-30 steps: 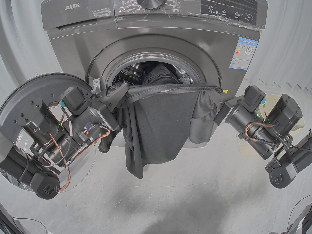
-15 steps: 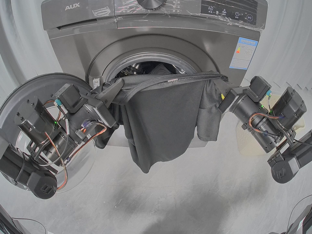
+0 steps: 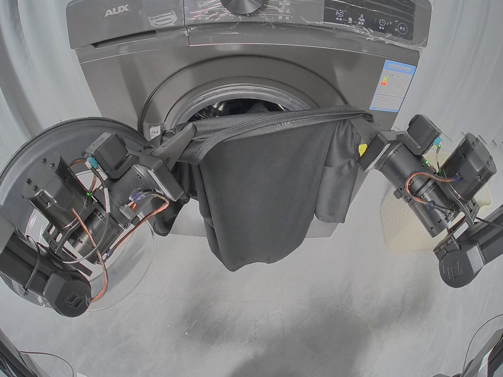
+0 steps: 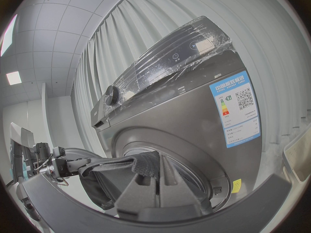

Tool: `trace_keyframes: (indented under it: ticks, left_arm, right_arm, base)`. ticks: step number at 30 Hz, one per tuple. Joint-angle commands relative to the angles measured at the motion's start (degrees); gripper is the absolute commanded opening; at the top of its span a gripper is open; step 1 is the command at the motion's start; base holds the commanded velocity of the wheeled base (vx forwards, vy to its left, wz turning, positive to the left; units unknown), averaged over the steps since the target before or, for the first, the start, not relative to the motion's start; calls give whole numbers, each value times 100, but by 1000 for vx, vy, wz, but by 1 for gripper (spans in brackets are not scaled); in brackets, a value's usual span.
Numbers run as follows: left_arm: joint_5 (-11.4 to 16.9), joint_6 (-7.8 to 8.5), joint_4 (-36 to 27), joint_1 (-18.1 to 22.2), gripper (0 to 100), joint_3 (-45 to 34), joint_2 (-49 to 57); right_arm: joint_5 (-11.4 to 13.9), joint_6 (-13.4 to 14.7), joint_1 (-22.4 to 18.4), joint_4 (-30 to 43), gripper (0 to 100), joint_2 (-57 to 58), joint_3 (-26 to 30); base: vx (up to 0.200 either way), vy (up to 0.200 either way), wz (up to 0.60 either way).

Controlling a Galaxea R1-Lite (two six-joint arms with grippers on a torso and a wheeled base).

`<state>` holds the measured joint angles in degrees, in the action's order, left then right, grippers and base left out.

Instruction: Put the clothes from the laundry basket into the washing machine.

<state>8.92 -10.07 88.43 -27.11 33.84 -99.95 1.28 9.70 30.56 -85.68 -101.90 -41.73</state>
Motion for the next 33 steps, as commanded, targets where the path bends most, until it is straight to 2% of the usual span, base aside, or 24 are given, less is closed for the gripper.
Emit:
trace_keyframes:
  ticks: [1,13,14,18,33]
  left_arm:
    - [-13,5,-1,48,0,8,-24]
    - [-5,14,16,294,0,-9,-148]
    - [-5,119,25,435,0,0,-218]
    - [-5,225,25,452,0,8,-183]
    - [-5,225,25,461,0,114,-148]
  right_arm:
    - [-5,5,64,-28,0,4,-116]
    - [-14,5,73,-19,0,4,-169]
    - [-40,14,64,-11,0,-5,-125]
    - [-110,14,73,-2,0,-23,-116]
    - [-119,23,-15,16,0,-32,-116]
  base:
    - [0,0,0]
    - [0,0,0]
    - [0,0,0]
    - [0,0,0]
    - [0,0,0]
